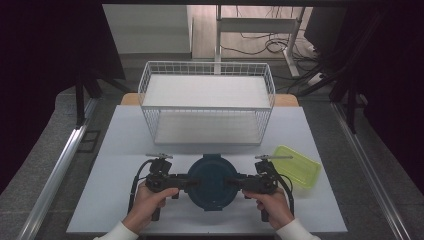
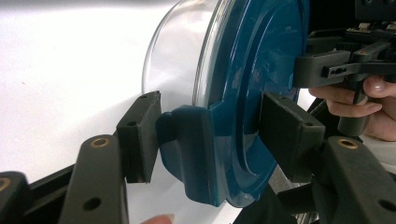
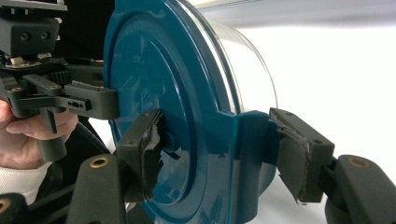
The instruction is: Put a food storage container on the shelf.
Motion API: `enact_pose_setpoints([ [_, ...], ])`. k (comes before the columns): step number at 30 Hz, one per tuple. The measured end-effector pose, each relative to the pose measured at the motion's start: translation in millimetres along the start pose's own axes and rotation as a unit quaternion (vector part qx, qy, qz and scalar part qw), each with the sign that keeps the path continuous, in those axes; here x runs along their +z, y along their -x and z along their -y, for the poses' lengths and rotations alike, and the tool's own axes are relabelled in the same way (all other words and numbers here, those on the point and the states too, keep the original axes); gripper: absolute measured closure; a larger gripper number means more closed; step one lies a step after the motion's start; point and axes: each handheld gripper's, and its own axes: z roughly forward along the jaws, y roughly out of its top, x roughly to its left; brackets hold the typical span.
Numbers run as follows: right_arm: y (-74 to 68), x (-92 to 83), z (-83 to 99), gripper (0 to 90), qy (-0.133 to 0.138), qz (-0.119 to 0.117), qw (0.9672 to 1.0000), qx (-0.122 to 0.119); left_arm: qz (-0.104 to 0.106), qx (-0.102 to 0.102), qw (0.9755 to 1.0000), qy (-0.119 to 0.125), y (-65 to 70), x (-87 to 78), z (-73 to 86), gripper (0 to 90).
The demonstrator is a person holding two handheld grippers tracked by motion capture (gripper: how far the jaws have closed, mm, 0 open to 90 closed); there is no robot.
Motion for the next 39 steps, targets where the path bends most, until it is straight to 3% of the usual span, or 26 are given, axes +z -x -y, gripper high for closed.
enact_pose_setpoints([
  [16,-9.5,-10.3,-18.1,37.1,0.019,-0.001,0.9996,-0.020,-0.003,0.019,0.9997,0.015,11.0,-11.6,-19.3,40.6],
  [29,-17.6,-14.4,-32.9,36.9,0.024,0.000,0.9993,-0.028,-0.006,0.018,0.9996,0.022,16.8,-20.1,-31.4,40.6],
  [39,-26.8,-24.7,-55.4,36.9,0.038,-0.004,0.9986,-0.037,-0.007,0.032,0.9988,0.036,25.7,-31.6,-53.4,41.2],
])
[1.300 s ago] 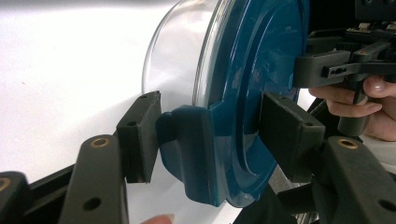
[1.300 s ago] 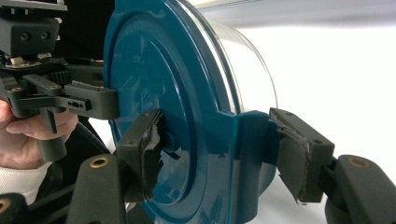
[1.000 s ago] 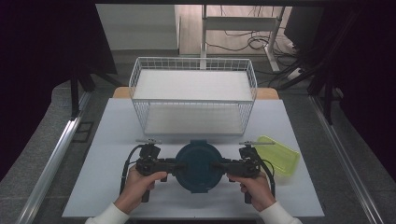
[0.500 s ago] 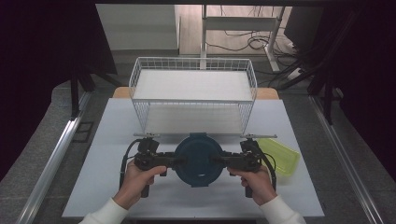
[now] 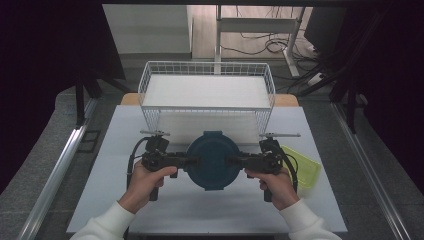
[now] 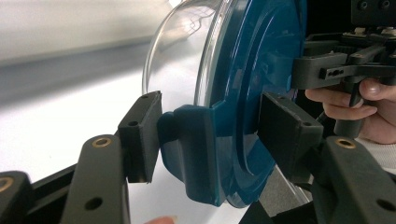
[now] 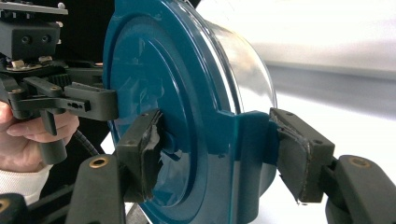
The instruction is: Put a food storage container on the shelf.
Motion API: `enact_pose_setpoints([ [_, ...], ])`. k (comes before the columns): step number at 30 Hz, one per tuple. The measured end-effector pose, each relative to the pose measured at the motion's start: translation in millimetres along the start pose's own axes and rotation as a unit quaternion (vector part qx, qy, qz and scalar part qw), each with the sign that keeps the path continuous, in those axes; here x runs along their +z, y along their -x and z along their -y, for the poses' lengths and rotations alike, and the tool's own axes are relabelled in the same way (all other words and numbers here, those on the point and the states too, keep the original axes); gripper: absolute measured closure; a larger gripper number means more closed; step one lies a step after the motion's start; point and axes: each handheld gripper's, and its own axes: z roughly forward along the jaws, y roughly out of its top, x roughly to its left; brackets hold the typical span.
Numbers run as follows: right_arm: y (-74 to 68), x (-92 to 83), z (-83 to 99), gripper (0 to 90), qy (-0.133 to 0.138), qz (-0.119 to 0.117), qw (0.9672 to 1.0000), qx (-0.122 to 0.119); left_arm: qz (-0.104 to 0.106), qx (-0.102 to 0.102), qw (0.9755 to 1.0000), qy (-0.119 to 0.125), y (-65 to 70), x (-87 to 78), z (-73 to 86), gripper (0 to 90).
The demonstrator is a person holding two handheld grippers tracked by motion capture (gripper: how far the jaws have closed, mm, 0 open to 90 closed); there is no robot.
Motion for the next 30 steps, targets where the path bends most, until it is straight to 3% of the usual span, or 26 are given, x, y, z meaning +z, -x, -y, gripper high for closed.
enact_pose_setpoints([
  [30,-22.9,-14.6,-52.4,36.9,0.024,0.009,0.9987,-0.043,-0.003,0.018,0.9994,0.030,14.5,-21.7,-45.2,41.0],
])
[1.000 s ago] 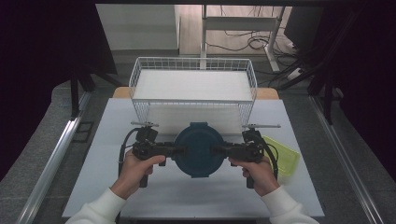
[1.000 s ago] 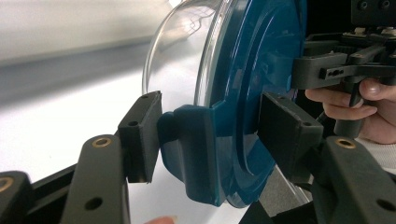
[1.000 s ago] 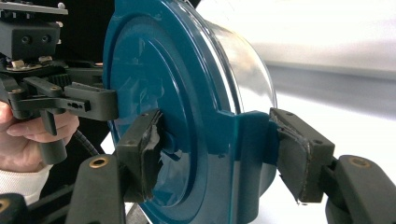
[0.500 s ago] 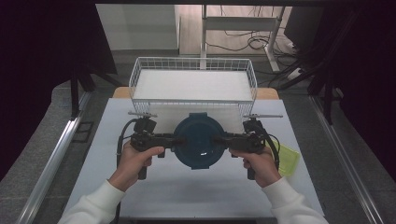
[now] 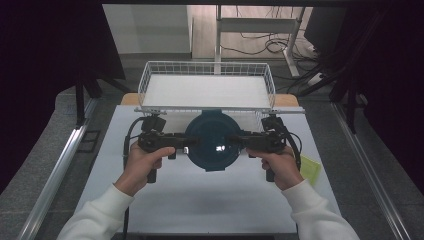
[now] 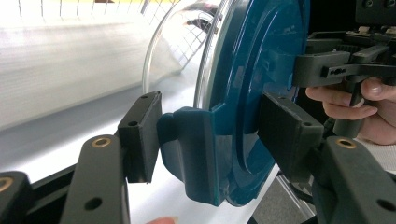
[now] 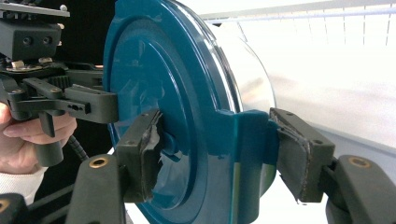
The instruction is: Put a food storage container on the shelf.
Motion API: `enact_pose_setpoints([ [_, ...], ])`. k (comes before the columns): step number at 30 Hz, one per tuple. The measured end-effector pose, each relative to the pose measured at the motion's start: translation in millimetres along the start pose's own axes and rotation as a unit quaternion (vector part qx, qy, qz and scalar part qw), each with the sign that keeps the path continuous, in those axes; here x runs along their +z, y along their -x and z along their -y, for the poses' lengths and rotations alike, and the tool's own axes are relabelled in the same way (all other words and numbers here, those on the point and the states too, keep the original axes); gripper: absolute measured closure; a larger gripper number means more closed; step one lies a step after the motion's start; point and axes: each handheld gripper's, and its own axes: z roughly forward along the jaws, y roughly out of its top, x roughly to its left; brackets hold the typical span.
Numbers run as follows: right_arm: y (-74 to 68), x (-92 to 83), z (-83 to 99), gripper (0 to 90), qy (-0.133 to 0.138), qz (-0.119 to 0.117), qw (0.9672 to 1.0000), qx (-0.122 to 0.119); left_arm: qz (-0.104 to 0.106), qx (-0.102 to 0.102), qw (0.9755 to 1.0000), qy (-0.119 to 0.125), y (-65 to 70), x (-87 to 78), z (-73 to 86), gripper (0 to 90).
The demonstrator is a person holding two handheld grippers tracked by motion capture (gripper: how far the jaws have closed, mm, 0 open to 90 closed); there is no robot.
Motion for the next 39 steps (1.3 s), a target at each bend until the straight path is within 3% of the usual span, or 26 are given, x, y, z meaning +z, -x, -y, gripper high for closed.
enact_pose_setpoints([
  [23,-3.3,-2.4,-42.2,37.0,0.017,-0.003,0.9996,-0.023,-0.006,0.020,0.9997,0.013,1.4,-10.4,-40.9,41.0],
  [39,0.4,-3.4,-65.6,37.0,0.028,-0.007,0.9994,-0.018,-0.007,0.032,0.9993,0.016,1.1,-12.4,-68.8,41.2],
])
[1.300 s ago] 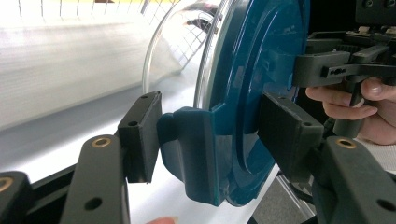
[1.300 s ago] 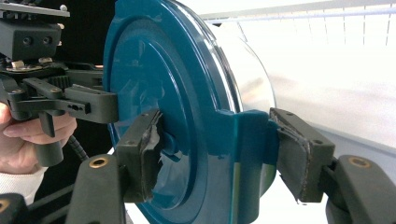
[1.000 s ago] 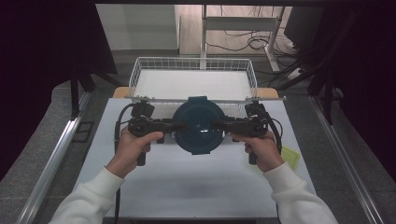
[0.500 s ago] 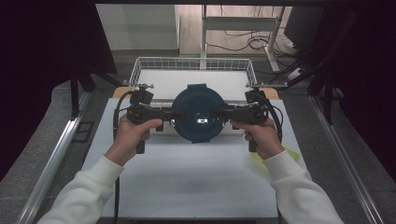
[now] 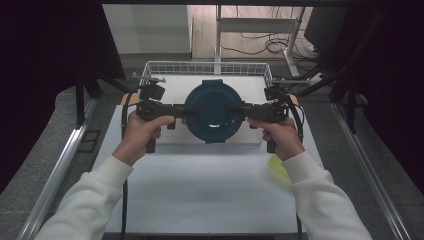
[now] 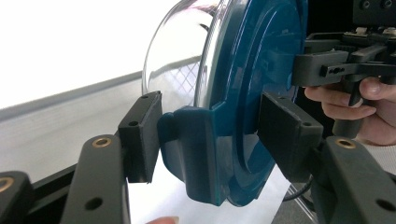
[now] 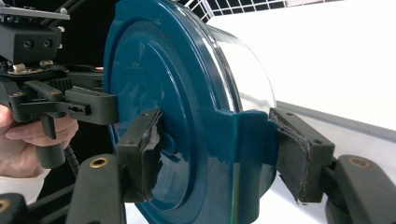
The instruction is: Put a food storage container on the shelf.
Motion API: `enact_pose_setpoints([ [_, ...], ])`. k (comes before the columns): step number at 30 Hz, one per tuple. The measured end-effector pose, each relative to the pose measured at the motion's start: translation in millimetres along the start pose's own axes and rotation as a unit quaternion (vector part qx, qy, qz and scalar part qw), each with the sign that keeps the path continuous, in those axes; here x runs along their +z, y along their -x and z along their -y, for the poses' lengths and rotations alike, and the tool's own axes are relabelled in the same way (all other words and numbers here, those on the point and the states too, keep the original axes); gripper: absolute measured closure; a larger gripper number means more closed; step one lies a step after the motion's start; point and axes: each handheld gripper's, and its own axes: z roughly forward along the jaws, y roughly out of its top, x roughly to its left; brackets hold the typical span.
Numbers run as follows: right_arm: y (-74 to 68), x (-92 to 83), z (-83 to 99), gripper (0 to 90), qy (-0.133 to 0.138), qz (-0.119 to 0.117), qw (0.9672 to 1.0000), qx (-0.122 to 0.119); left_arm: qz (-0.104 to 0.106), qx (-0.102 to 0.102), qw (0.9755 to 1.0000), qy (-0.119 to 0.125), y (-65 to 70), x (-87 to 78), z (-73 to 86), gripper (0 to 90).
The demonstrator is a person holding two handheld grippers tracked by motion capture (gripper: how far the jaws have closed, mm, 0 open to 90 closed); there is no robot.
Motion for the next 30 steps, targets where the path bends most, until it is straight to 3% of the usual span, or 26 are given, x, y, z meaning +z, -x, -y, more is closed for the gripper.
enact_pose_setpoints([
  [22,8.5,8.1,-44.8,37.1,0.007,0.003,0.9997,-0.023,-0.001,0.007,0.9999,0.010,-14.0,1.2,-40.9,41.2],
  [30,15.3,13.5,-54.6,37.0,0.008,0.001,0.9998,-0.019,-0.001,0.007,1.0000,0.006,-21.7,5.3,-51.7,41.2],
])
